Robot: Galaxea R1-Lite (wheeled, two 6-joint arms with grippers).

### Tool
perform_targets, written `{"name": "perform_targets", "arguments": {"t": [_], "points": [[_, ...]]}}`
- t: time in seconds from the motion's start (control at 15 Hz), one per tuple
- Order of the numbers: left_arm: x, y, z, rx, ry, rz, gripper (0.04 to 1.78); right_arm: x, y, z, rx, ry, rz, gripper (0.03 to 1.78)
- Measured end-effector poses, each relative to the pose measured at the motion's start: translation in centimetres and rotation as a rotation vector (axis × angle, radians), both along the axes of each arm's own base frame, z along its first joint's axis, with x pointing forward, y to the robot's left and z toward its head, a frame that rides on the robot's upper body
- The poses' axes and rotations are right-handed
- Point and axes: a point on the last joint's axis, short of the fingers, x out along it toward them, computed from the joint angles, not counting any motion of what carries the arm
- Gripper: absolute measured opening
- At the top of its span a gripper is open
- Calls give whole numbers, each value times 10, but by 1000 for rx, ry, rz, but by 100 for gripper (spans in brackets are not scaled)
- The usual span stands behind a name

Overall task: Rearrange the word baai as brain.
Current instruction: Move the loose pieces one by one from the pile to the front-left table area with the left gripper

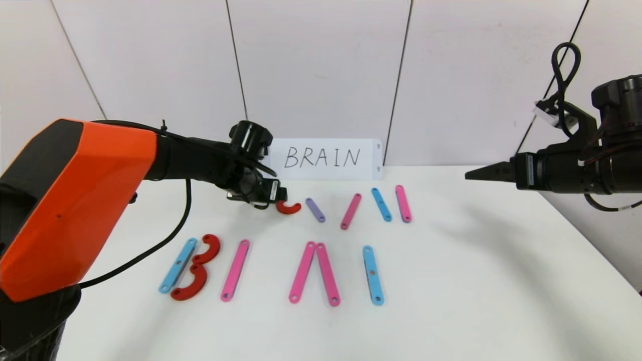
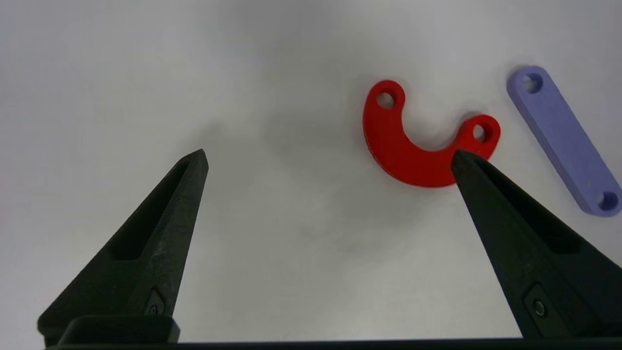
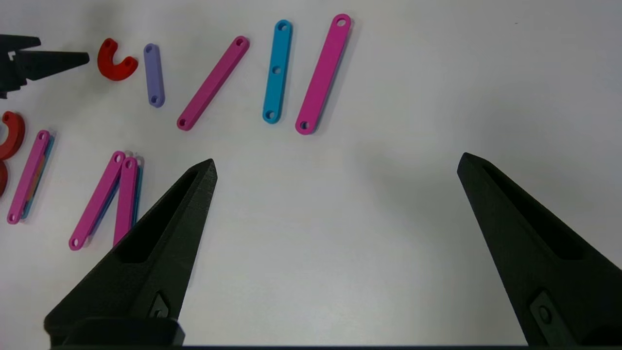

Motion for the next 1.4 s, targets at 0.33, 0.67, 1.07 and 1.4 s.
{"name": "perform_targets", "arguments": {"t": [0.33, 0.67, 1.07, 1.4], "points": [[17, -6, -16, 15, -11, 42, 174, 0, 0, -1, 0, 0, 0, 173], [22, -6, -26, 58, -5, 68, 174, 0, 0, -1, -1, 1, 0, 173], [12, 3, -30, 143, 44, 135, 174, -1, 0, -1, -2, 1, 1, 173], [-17, 11, -24, 200, 186, 133, 174, 0, 0, -1, -3, 2, 3, 173]]}}
